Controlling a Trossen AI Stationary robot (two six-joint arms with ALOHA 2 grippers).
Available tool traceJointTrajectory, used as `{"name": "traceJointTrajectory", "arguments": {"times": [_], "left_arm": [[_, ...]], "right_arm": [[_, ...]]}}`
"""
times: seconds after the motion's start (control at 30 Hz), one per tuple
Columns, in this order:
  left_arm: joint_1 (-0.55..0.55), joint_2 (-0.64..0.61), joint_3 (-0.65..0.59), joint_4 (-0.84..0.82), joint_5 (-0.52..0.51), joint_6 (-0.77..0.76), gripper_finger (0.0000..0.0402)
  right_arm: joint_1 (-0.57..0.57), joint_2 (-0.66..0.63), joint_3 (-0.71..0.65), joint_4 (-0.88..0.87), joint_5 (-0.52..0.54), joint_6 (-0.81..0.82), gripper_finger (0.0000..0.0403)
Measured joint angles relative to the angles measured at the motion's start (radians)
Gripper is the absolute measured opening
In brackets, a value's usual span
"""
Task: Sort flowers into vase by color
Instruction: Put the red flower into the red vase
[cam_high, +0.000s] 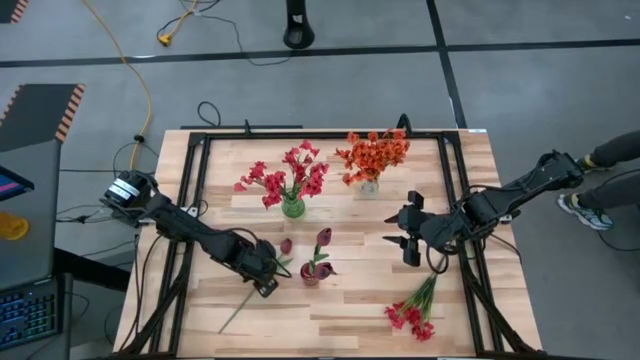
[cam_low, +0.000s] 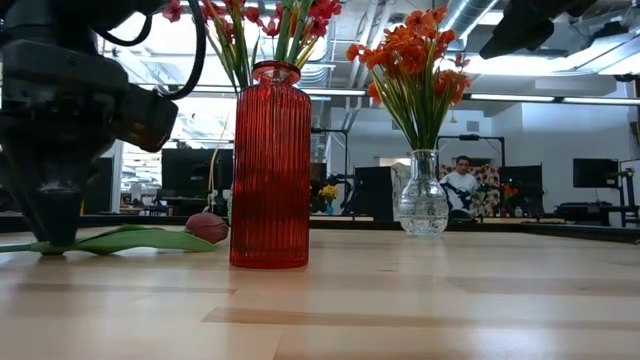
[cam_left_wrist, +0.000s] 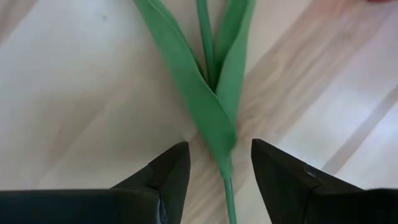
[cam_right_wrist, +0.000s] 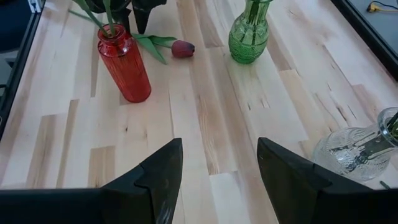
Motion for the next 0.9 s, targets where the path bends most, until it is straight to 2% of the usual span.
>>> {"name": "traceJointTrajectory", "arguments": {"times": [0.17, 0.53, 0.77, 0.9], "left_arm": [[0.0, 0.001, 0.0, -0.005, -0.028, -0.034, 0.0129], [0.002, 0.002, -0.002, -0.018, -0.045, -0.036, 0.0012], [-0.006, -0.017, -0.004, -0.004, -0.051, -0.026, 0.0002], [-0.036, -0.097, -0.003, -0.002, -0.097, -0.023, 0.0001]], "right_arm": [[0.0, 0.0, 0.0, 0.0, 0.0, 0.0, 0.0234], [0.0, 0.0, 0.0, 0.0, 0.0, 0.0, 0.0234], [0.0, 0.0, 0.0, -0.001, 0.0, 0.0, 0.0234], [0.0, 0.0, 0.0, -0.002, 0.0, 0.0, 0.0234]]}}
